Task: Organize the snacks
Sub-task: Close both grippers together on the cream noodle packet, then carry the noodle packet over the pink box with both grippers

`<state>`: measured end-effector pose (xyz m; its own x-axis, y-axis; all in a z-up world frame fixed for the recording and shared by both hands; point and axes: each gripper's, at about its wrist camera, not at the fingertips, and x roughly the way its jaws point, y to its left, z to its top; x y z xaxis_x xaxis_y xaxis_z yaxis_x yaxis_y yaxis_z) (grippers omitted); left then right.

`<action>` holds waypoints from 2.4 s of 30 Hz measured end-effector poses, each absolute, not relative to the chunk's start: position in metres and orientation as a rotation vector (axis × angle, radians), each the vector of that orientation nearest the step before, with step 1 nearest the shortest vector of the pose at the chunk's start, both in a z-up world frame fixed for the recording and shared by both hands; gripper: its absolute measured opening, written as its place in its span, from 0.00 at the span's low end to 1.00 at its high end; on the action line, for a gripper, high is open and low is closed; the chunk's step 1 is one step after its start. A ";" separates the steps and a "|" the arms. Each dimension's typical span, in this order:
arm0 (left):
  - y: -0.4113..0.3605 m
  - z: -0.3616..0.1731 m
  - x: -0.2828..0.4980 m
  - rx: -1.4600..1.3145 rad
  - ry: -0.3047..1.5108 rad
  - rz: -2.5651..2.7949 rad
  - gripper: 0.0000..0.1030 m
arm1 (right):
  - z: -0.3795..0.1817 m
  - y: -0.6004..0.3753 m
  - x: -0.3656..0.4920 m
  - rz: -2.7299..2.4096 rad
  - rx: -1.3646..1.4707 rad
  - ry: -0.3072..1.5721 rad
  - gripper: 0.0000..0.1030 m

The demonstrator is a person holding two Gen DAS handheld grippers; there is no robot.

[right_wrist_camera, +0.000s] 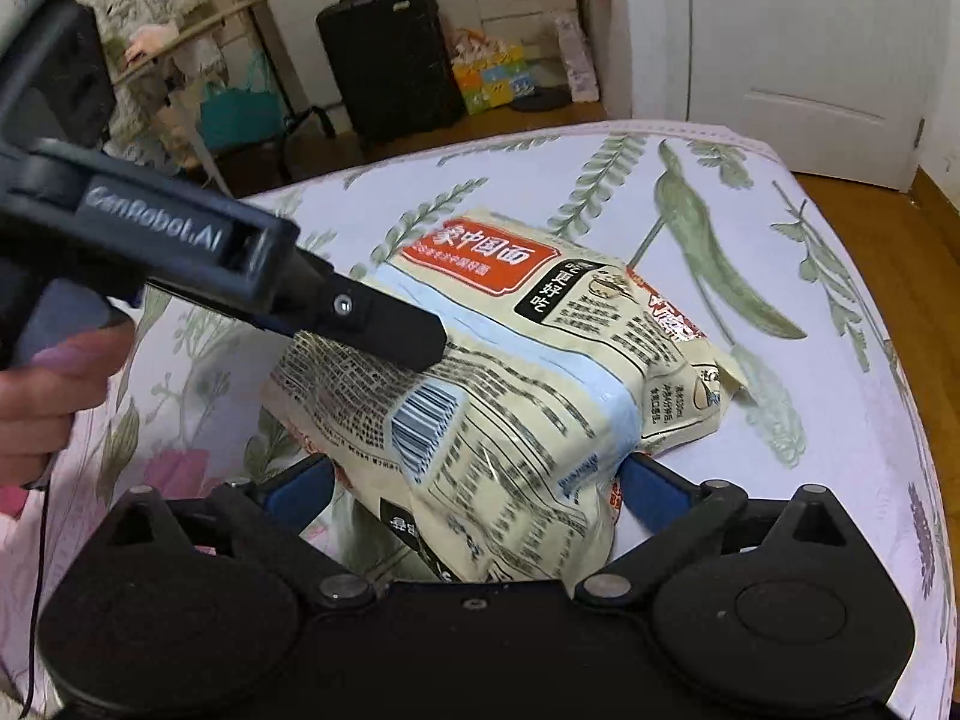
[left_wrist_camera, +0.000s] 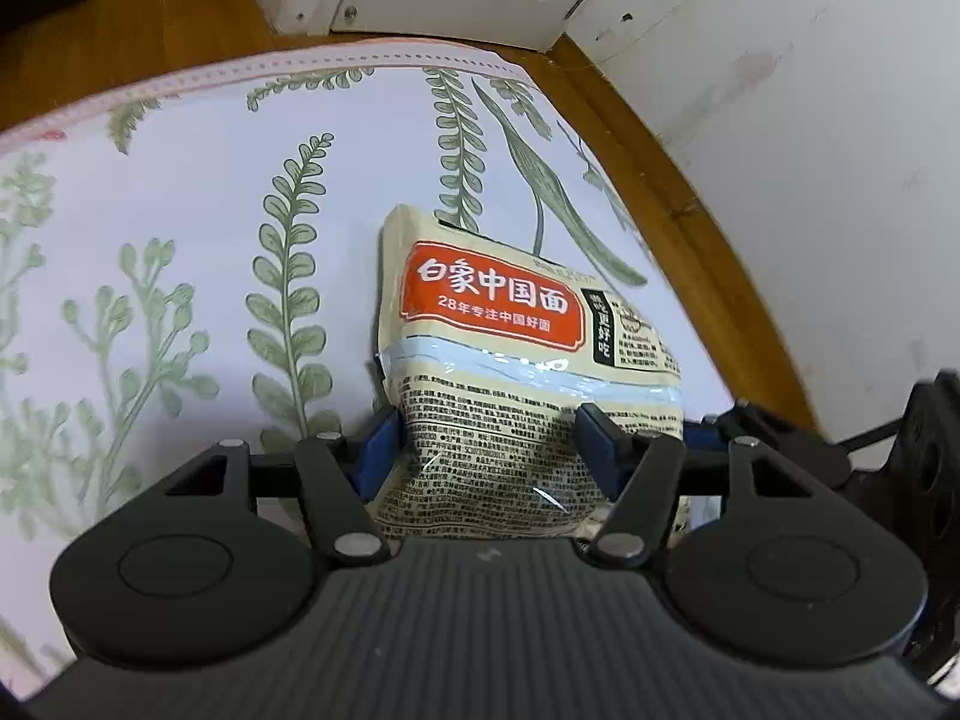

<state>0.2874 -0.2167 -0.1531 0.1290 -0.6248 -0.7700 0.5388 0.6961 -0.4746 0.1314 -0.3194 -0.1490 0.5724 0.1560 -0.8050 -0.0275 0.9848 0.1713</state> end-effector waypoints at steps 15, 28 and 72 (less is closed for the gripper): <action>-0.129 -0.096 0.214 -0.105 1.181 -0.763 0.60 | -0.100 -0.263 0.071 0.238 0.132 0.871 1.00; -0.037 -0.063 0.154 -0.123 1.219 -0.633 0.60 | -0.061 -0.178 0.041 0.409 0.034 0.929 1.00; 0.238 -0.025 0.174 -0.322 1.047 -0.165 0.60 | -0.031 0.041 0.161 0.829 0.124 1.016 0.71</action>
<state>0.1735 0.2380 -0.0251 0.4938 -0.2851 -0.8215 -0.0186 0.9411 -0.3377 0.1615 0.0408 -0.0309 0.2574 0.6636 -0.7024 -0.5551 0.6965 0.4546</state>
